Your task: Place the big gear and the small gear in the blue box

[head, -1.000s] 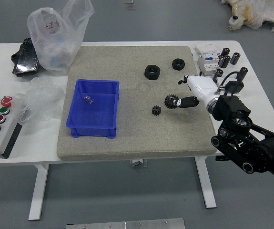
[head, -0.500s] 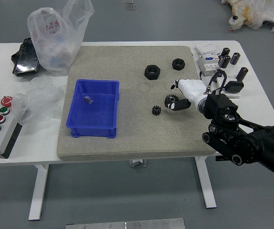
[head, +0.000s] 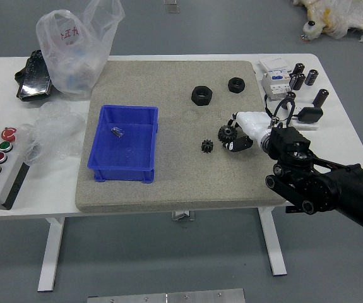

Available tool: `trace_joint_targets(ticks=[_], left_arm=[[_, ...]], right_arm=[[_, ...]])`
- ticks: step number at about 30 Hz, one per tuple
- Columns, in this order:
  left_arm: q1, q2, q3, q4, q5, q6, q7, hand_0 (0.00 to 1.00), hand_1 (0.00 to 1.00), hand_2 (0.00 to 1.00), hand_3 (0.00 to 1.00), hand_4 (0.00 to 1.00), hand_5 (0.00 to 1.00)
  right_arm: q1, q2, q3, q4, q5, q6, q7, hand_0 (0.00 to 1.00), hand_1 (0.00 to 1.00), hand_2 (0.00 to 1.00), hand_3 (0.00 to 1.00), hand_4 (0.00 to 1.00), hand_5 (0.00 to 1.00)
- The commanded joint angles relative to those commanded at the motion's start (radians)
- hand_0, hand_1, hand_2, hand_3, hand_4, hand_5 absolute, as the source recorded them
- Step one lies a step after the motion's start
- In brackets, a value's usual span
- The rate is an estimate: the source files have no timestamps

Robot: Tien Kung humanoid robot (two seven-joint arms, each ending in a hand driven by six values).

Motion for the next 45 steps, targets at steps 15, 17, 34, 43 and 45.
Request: trace_joint_targets(ticks=[15,17,34,43,45], left_arm=[[0.003,-0.003,0.006,0.0,-0.006,0.001,-0.002,0.717,0.573,0.56,0.672,0.69,0.487],[0.003,-0.003,0.005,0.0,-0.004,0.001,-0.001,0.717,0.573,0.56,0.672,0.69,0.487],[0.007,-0.002,-0.01,-0.002,0.013,-0.004,0.008,0.718,0.573,0.562,0.675,0.696,0.503],[0.008,0.0,-0.015,-0.004,0.02,-0.007,0.012,0.717,0.573,0.562,0.676,0.699,0.507],[0.007,0.0,-0.016,-0.004,0.02,-0.008,0.013,0.717,0.573,0.562,0.676,0.699,0.507]], right_arm=[[-0.021,0.0,-0.003,0.039,0.045,-0.09,0.054,0.384,0.515,0.377,0.522,0.579,0.055],[-0.028,-0.005,0.02,0.077,0.023,-0.093,0.05,0.384,0.515,0.377,0.522,0.579,0.055],[-0.014,0.116,0.007,0.397,-0.146,-0.104,-0.005,0.396,0.54,0.525,0.581,0.595,0.029],[-0.005,0.164,-0.047,0.357,-0.132,-0.121,-0.028,0.387,0.692,0.789,0.697,0.554,0.316],[-0.003,0.165,-0.051,0.347,-0.122,-0.125,-0.036,0.387,0.692,0.789,0.697,0.554,0.316]])
